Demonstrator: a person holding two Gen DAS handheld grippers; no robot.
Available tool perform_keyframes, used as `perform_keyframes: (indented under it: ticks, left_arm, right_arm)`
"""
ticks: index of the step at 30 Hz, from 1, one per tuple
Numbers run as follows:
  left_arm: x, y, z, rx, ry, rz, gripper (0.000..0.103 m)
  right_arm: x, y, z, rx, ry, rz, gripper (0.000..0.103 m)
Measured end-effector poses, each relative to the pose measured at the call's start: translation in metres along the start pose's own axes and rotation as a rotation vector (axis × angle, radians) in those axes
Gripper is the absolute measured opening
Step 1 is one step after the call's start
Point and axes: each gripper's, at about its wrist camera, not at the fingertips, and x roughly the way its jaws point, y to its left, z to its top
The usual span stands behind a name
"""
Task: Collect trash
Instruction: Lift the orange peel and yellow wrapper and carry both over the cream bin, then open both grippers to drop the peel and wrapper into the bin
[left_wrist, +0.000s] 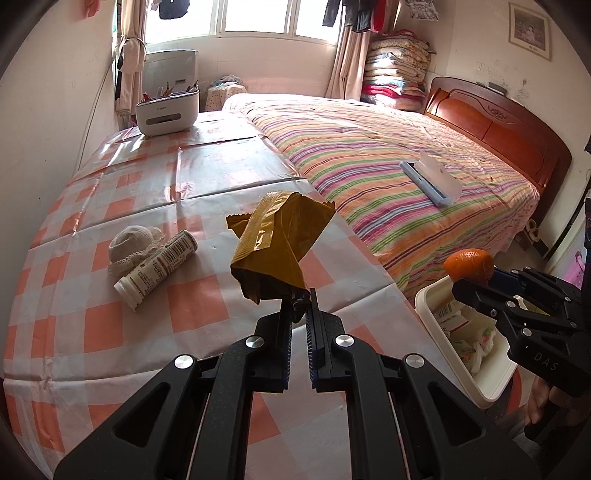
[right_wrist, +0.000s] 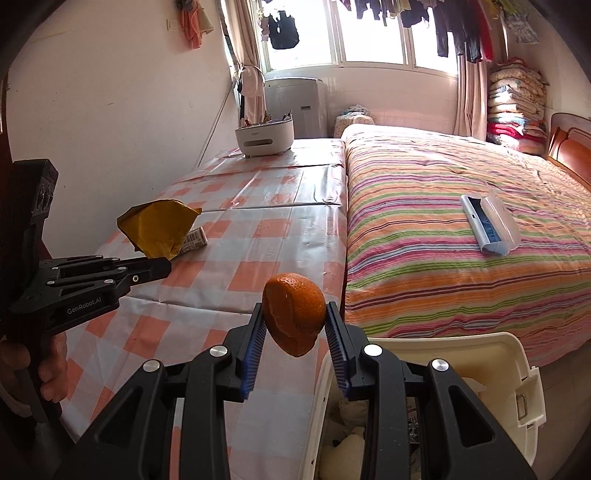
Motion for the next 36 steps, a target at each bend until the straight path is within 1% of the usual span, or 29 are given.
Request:
perform_keyframes:
  ticks: [13,21,26,34,36]
  left_arm:
    - [-0.001,-0.065,-0.003,0.088,0.002,-0.11,0.007]
    - [0.004,-0.098,-0.009,0.13,0.017,-0.154,0.007]
    - [0.008,-0.114,-0.012,0.153,0.029,-0.171,0.007]
    - [0.015,-0.132,-0.014,0.181,0.047,-0.199,0.007]
    - [0.016,-0.135,-0.015,0.187,0.05,-0.204,0.007]
  right_arm:
    - [-0.021,-0.034,-0.016,0.055,-0.011,-0.08,0.032]
    - [-0.036,-0.06,-0.032,0.121,-0.012,-0.138,0.032]
    - [-0.043,-0.074,-0.041,0.165,-0.014,-0.167,0.034]
    - [-0.048,-0.085,-0.047,0.205,-0.013,-0.17,0.034]
    - [-0.048,-0.088,-0.047,0.216,-0.014,-0.165,0.036]
